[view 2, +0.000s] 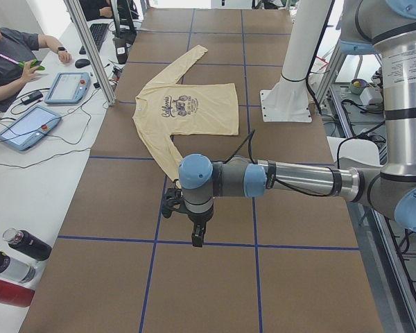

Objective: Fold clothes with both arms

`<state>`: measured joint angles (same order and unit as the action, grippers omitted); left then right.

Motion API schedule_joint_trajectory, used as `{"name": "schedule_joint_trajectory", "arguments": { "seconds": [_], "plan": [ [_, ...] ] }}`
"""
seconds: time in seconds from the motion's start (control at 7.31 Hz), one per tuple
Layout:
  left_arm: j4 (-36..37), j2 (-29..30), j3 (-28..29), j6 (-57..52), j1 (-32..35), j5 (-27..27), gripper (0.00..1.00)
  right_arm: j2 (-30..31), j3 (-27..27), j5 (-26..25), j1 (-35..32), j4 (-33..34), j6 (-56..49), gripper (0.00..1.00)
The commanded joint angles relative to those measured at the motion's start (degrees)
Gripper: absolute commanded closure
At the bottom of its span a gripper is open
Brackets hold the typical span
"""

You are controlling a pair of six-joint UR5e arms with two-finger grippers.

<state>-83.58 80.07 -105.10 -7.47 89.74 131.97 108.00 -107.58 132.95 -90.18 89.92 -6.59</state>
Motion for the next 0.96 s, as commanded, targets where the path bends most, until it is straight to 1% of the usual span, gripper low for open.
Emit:
{"name": "schedule_joint_trajectory", "arguments": {
  "seconds": [0.0, 0.14, 0.27, 0.41, 0.55, 0.68, 0.82],
  "plan": [
    [-1.0, 0.2, -0.5, -0.2, 0.0, 0.0, 0.0, -0.1, -0.2, 0.3, 0.0, -0.1, 0.0, 0.0],
    [-3.1, 0.2, -0.2, -0.5, 0.0, 0.0, 0.0, -0.1, -0.2, 0.5, 0.0, -0.1, 0.0, 0.0],
    [-3.8, 0.2, -0.7, -0.5, 0.0, -0.1, 0.0, -0.5, -0.3, 1.6, 0.0, -0.2, 0.2, 0.0],
    [-4.9, 0.5, -0.9, 0.0, -0.1, -0.3, 0.0, -2.1, -0.5, 4.8, 0.1, -0.4, 0.6, 0.0],
    [-7.0, 1.0, -2.4, -0.3, -0.1, -3.1, 0.0, -5.1, -0.5, 7.5, 0.1, -0.4, 0.9, 0.0],
    [-10.2, 2.1, -3.3, -0.5, -0.1, -5.9, 0.0, -5.9, -0.8, 7.9, 0.1, -0.4, 1.1, 0.0],
    [-16.8, 2.3, -3.3, -0.3, -0.1, -5.8, 0.0, -8.7, -0.7, 7.8, 0.0, -0.4, 1.1, 0.0]
  ]
}}
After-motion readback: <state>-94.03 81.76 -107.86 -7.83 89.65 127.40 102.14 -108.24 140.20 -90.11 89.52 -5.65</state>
